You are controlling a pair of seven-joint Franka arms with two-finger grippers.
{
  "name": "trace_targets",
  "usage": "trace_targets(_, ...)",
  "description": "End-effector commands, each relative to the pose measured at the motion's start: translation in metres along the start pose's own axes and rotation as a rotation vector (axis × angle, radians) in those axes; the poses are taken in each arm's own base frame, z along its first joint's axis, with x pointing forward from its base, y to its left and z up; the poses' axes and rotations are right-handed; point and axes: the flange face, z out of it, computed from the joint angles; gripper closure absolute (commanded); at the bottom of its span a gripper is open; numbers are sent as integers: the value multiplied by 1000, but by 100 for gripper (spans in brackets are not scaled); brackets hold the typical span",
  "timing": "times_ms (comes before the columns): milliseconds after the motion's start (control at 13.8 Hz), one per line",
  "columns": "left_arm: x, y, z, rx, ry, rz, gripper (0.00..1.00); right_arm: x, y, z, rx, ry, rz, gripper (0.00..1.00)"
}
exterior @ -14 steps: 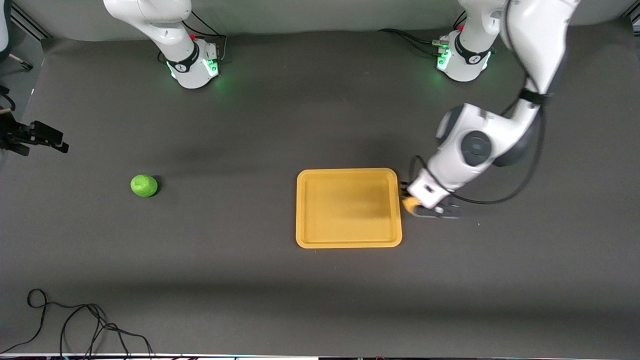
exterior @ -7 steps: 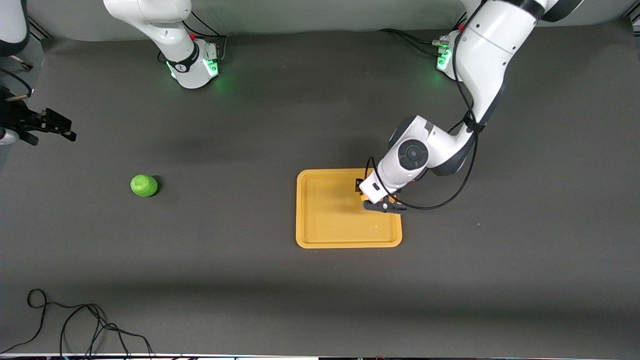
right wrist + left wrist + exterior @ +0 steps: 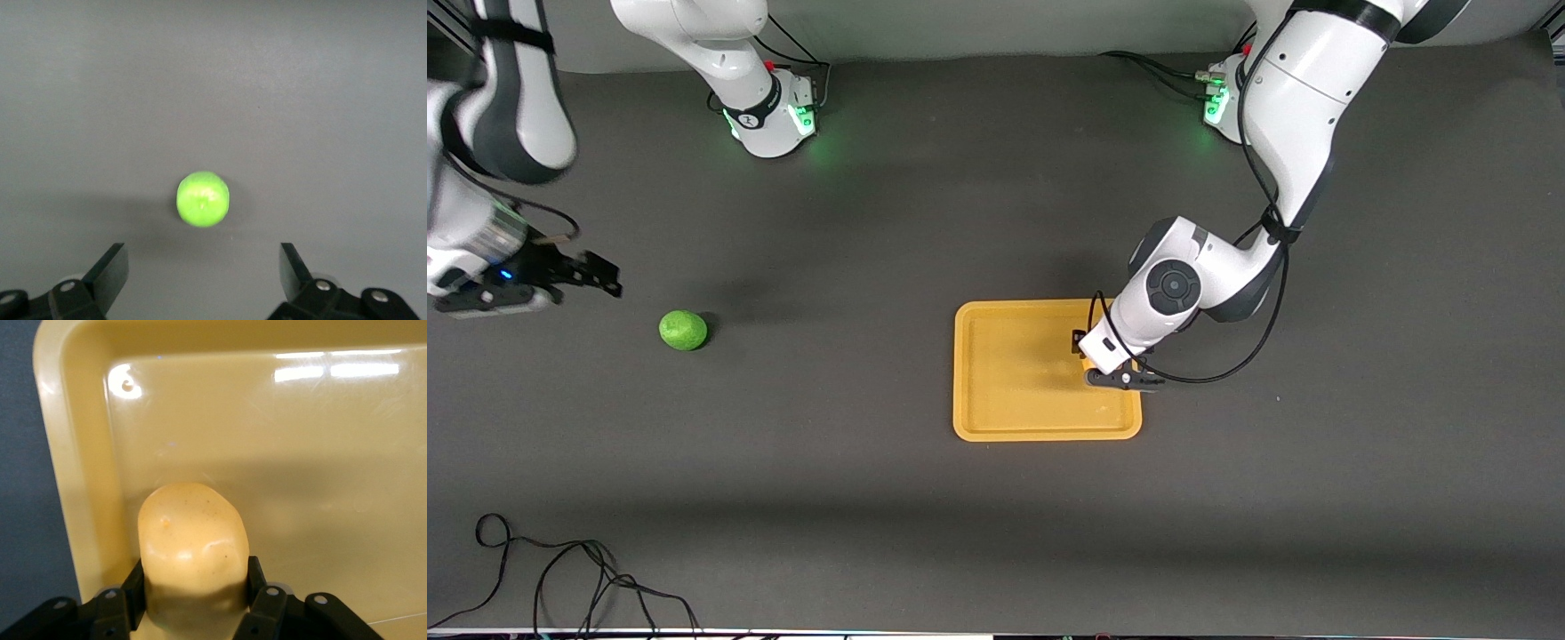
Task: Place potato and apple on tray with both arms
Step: 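Release the potato on the tray while the right gripper grasps the apple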
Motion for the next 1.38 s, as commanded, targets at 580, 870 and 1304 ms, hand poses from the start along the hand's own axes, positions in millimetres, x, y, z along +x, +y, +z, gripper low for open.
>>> trace_targets(580,14,-72,-199,126,18,-96,0,-23,-12,172,-31,27,-9,0)
trace_targets(870,-3,-132,-276,184,46,-152,1,-29,-16,196,-23,-18,-12,0)
trace_targets(1304,-34,-221,-350,195,-60,-16,0,-21,-21,190,-18,-3,-8,54)
